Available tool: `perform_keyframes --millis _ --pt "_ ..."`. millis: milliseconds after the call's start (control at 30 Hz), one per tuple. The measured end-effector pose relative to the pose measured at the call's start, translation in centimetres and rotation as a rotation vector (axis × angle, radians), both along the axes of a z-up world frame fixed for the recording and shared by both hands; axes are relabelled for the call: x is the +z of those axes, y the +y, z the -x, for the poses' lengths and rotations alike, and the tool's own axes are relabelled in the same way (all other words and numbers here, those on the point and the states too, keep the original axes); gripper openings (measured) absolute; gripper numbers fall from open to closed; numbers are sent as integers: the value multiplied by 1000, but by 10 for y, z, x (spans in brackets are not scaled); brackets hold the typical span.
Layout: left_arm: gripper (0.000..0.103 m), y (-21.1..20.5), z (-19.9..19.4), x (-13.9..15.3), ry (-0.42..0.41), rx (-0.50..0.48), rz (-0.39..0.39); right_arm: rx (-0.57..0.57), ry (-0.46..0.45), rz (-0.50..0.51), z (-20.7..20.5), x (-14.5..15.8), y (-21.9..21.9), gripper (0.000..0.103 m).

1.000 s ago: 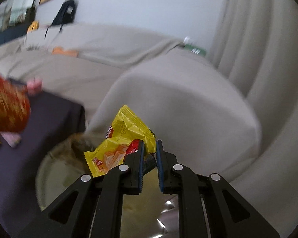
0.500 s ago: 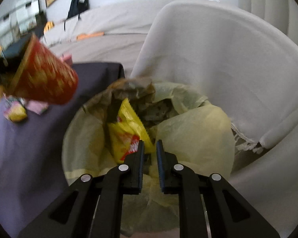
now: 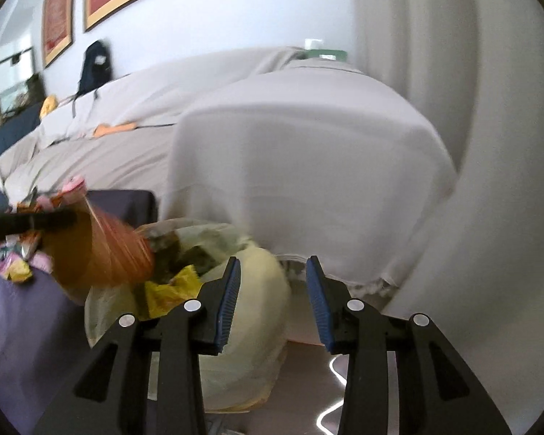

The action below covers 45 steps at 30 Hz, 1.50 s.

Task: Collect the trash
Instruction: 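Carry the cup and chip bag over the yellow-lined bin while both tools open to drop them, then move both tools back over the wrapper pile on the table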

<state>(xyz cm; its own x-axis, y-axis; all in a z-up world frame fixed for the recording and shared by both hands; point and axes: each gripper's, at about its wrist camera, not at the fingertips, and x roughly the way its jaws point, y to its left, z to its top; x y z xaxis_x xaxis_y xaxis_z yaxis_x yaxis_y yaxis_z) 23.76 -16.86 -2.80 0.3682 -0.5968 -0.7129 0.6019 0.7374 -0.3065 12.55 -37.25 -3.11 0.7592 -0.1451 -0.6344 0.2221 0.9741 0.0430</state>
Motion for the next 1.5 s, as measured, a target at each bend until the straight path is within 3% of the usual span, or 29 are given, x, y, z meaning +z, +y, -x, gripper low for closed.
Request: perform_keyframes --millis 167,433,700,933,1167,1233,1333,1400,1500 --pt "50 -2 -3 -25 0 44 -64 -16 15 -45 3 -7 -11 36" --pt "51 52 12 -9 -133 151 -69 24 8 -59 -1 -11 12 36" --pt "56 157 30 23 -325 341 -103 141 -20 -87 -16 -1 68 36" --pt "59 265 23 19 -318 491 -101 283 -8 -83 -36 5 139 36" --pt "59 307 18 2 -308 375 -49 420 54 -105 -52 -9 203 36" --pt "59 298 10 2 -312 329 -51 437 72 -107 -55 -15 215 36" --pt "59 276 -10 2 -342 260 -117 456 104 -106 -59 -25 233 36" --pt "59 265 -25 -2 -319 232 -136 463 120 -100 -60 -28 240 36" --pt "59 266 -45 -5 -264 287 -108 468 129 -95 -58 -29 245 36"
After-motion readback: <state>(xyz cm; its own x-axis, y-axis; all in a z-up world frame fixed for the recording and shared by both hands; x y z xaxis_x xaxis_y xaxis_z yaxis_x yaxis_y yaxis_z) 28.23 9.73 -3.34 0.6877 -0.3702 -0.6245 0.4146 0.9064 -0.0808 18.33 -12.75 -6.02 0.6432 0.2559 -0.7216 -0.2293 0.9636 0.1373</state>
